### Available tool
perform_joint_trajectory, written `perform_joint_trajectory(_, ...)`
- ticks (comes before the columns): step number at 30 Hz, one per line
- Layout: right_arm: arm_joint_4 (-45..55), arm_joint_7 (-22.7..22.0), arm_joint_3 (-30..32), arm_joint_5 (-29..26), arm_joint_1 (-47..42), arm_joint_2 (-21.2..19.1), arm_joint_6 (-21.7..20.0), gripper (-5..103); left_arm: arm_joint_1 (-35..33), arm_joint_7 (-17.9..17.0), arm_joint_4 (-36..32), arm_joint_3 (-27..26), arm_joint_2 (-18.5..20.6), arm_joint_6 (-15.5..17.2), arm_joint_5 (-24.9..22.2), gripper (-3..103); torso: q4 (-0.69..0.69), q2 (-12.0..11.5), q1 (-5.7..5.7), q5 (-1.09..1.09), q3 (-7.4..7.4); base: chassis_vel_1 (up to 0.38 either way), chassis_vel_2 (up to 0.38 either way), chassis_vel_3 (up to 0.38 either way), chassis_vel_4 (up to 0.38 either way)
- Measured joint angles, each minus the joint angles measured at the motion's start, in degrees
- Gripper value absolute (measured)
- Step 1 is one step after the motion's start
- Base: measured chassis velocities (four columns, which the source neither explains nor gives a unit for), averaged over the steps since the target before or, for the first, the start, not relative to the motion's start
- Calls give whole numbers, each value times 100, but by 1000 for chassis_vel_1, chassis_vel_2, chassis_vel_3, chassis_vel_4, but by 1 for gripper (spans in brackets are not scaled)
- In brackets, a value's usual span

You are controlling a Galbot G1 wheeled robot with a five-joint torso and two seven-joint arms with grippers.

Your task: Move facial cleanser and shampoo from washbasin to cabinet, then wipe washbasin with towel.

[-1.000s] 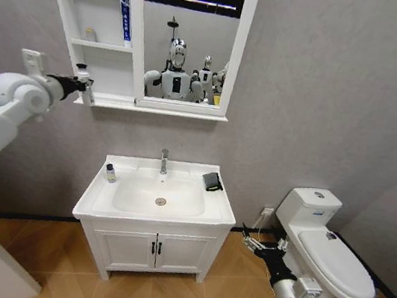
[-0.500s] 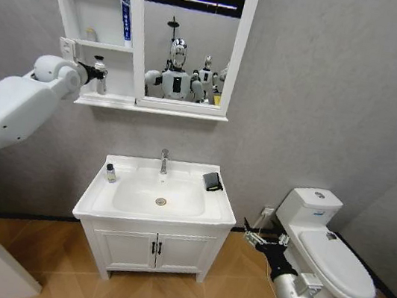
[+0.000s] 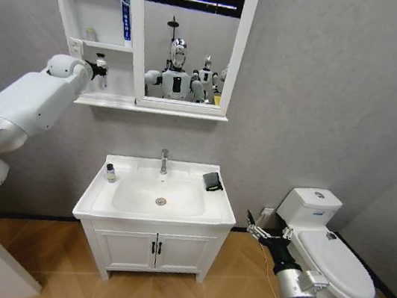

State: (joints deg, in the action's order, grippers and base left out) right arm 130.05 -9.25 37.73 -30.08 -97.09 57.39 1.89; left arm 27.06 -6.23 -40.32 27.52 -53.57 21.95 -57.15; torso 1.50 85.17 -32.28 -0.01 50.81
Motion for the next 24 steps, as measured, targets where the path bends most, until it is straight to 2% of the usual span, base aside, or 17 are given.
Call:
perform_joint_trajectory(9, 40, 19, 24, -31, -38, -18, 0, 100, 39, -120, 588, -144, -297, -72, 74, 33, 2, 0, 0, 2, 0, 0, 0, 0, 0)
perform_joint_trajectory(16, 107, 32, 26, -26, -134, 19, 5, 100, 33, -237, 734, -229, -397, -67, 106, 33, 2, 0, 0, 2, 0, 0, 0, 0, 0)
perform_joint_trajectory(24, 142, 99, 29, -36, -179, 47, 106, 100, -43, -136, 785, -310, -422, -75, 354, 33, 1, 1, 0, 1, 0, 0, 0, 0, 0)
